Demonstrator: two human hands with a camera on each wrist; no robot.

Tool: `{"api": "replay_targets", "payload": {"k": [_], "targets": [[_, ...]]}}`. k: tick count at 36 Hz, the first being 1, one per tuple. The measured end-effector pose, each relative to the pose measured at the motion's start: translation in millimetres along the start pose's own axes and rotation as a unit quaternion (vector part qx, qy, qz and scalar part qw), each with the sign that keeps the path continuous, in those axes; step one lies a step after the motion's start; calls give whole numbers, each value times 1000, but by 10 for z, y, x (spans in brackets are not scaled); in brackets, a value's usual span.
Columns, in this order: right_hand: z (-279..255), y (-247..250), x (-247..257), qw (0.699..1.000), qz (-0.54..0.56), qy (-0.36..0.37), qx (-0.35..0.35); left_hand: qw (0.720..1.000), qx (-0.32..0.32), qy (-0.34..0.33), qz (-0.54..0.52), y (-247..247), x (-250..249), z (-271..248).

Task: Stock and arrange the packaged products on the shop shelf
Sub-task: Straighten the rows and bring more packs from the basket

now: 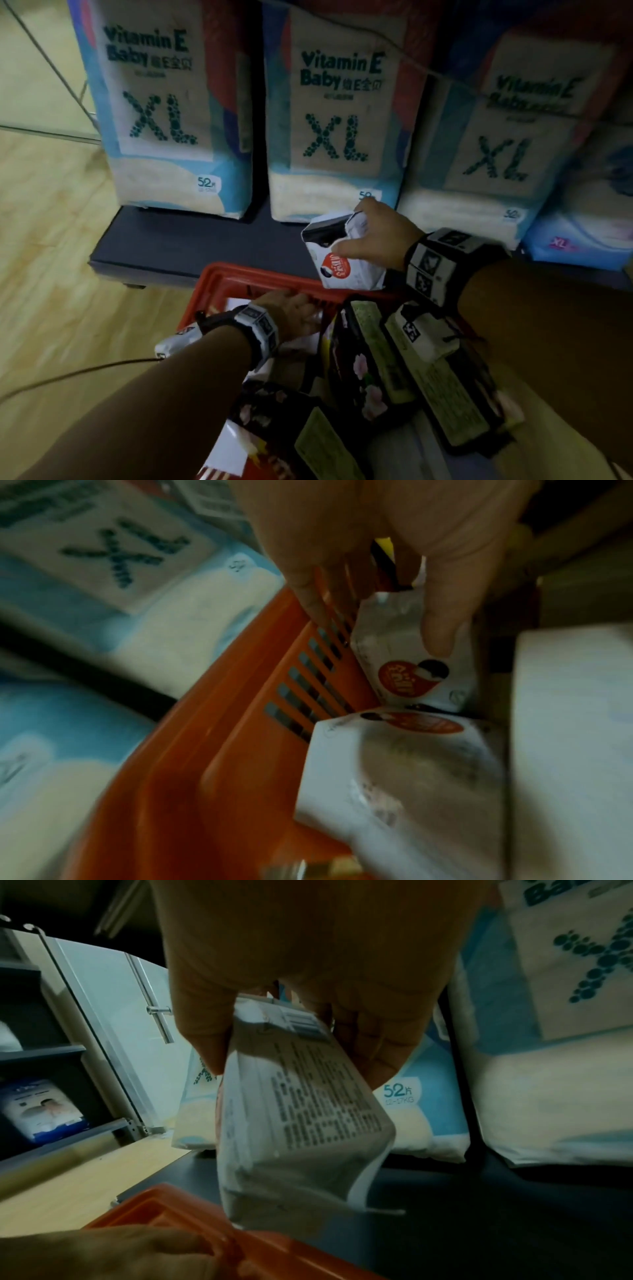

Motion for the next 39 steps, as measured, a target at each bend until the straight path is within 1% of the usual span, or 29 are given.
{"api": "replay_targets", "payload": {"k": [3,4,7,9,10,12,14,17,19,20,22,23,24,25,26,27,28,29,30,31,32,33,34,36,39], "targets": [[-4,6,-55,1000,-1,2,-12,994,-22,-51,91,41,-6,108],[0,1,-73,1000,3,2,-13,993,8,-52,102,-15,4,151],[-13,-7,-119,1000,16,-2,-11,989,-23,-45,138,39,-40,237],[-27,4,-132,1000,28,-8,-3,991,24,-65,117,-146,-55,324],[-37,11,-139,999,39,-14,4,993,36,-59,99,-190,-60,334],[-81,48,-167,996,83,-34,16,996,35,-28,80,-159,-47,307],[-163,105,-179,990,123,-58,26,999,22,3,31,-129,-48,208],[-341,198,-212,973,185,-124,57,992,8,109,-57,-62,14,-54],[-497,258,-194,951,247,-160,90,979,-15,175,-103,14,48,-292],[-573,268,-177,938,288,-165,101,971,-25,202,-126,31,74,-397],[-750,352,-102,904,364,-197,110,948,-37,245,-200,154,90,-664],[-844,403,-61,884,393,-228,111,931,-49,266,-244,240,103,-796],[-928,450,-16,865,417,-252,117,906,-71,286,-302,341,101,-934],[-1016,514,34,852,431,-269,126,867,-93,307,-381,459,83,-1088],[-1080,564,66,838,449,-280,131,808,-114,319,-483,550,65,-1204],[-1203,735,180,829,460,-286,138,734,-133,328,-580,732,46,-1457],[-1236,738,174,826,461,-291,141,660,-161,329,-656,768,20,-1514],[-1279,779,186,829,454,-295,139,603,-185,331,-702,808,10,-1602],[-1310,852,206,829,451,-300,138,570,-195,331,-726,901,16,-1713],[-1365,980,276,826,450,-312,137,547,-192,325,-747,1039,10,-1871],[-1430,1111,359,821,452,-324,134,533,-186,313,-764,1167,-2,-2016],[-1486,1254,456,819,453,-328,127,522,-177,287,-783,1310,-13,-2153],[-1518,1385,547,817,457,-329,125,506,-172,264,-803,1464,-14,-2290],[-1577,1675,730,817,468,-311,124,481,-178,235,-825,1809,0,-2564],[-1660,2116,983,821,484,-270,135,457,-204,217,-838,2300,19,-2961]]}}
Point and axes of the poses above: each hand's wrist, its own z-axis towards the middle knuckle, its own y-axis out of the back of the hand, x = y × z, the point moved 3 cm from there along z, towards the middle knuckle, and after that the axes turned 9 degrees about -z, right-handed, at the moved point
